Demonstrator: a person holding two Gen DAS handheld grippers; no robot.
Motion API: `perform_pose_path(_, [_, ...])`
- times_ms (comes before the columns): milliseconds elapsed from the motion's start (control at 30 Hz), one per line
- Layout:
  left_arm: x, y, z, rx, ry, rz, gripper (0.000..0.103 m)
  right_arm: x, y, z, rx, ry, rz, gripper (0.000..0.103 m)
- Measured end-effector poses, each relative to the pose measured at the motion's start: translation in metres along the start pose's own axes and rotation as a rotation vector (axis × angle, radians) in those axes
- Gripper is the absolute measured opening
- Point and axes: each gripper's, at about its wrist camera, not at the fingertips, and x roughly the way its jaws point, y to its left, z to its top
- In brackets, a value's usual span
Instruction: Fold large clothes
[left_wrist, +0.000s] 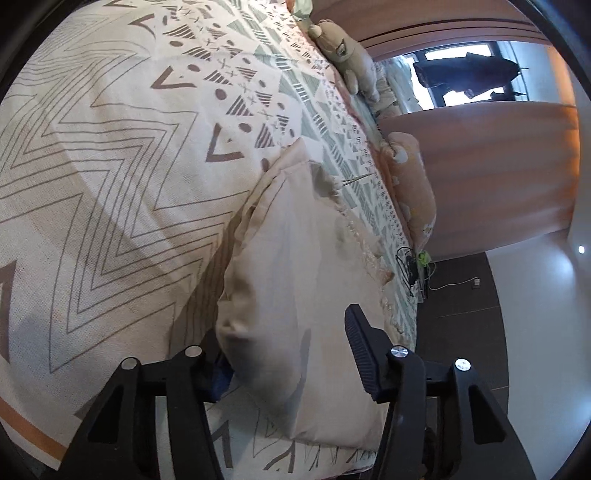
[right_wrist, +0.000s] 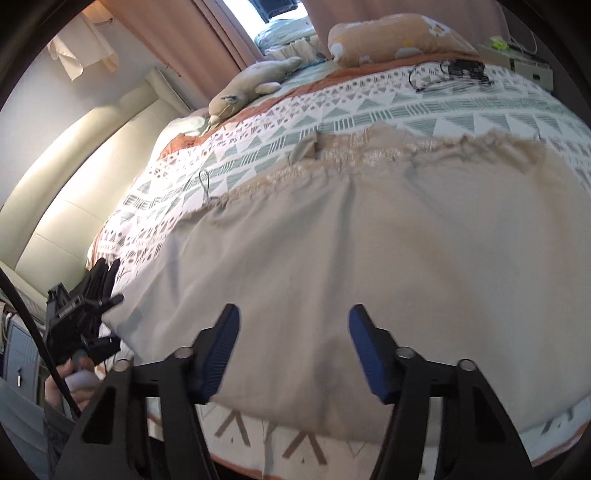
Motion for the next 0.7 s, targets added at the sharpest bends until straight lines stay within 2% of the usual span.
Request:
perform_pose_path(100, [-0.001,-0.005,-0.003,0.024,0.0,0.0,0.055,0.004,-0.005,-0.013,0.035,0.038,0.031,0.047])
perform_pose_path(200, [0.004,-0.005,-0.007,0.065,0.003,0.125,0.055,0.008,-0.01,-0.023,0.067,0.074,0.07,0.044])
perform_pose_path(267, [0.009,-0.002,-0.008,0.071,0.014,0.2,0.044,0.011,-0.013,-0.027,0.076,0.092,0.077,0.041])
perform_pose_path(333, [0.013,0.004,-0.006,0.05,0.022,0.237,0.044,0.015,-0.013,-0.028,0.059,0.103,0.051,0.039])
perform_pose_path(467, [0.024,0.018,-0.003,-0.008,0.045,0.256,0.043,0.028,-0.014,-0.024,0.037,0.124,-0.002,0.03])
perform_pose_path(600, [0.03,0.015,-0.003,0.014,0.036,0.269,0.043,0.039,-0.014,-0.022,0.043,0.137,-0.029,0.026])
perform_pose_path(633, [0.03,0.015,-0.003,0.018,0.029,0.267,0.039,0.04,-0.012,-0.021,0.04,0.133,-0.031,0.026])
perform_pose_path(667, [0.029,0.014,-0.003,0.019,0.022,0.266,0.028,0.041,-0.01,-0.019,0.033,0.126,-0.034,0.026])
perform_pose_path(700, [0.029,0.013,-0.003,0.018,0.016,0.257,0.027,0.041,-0.009,-0.02,0.026,0.121,-0.041,0.026])
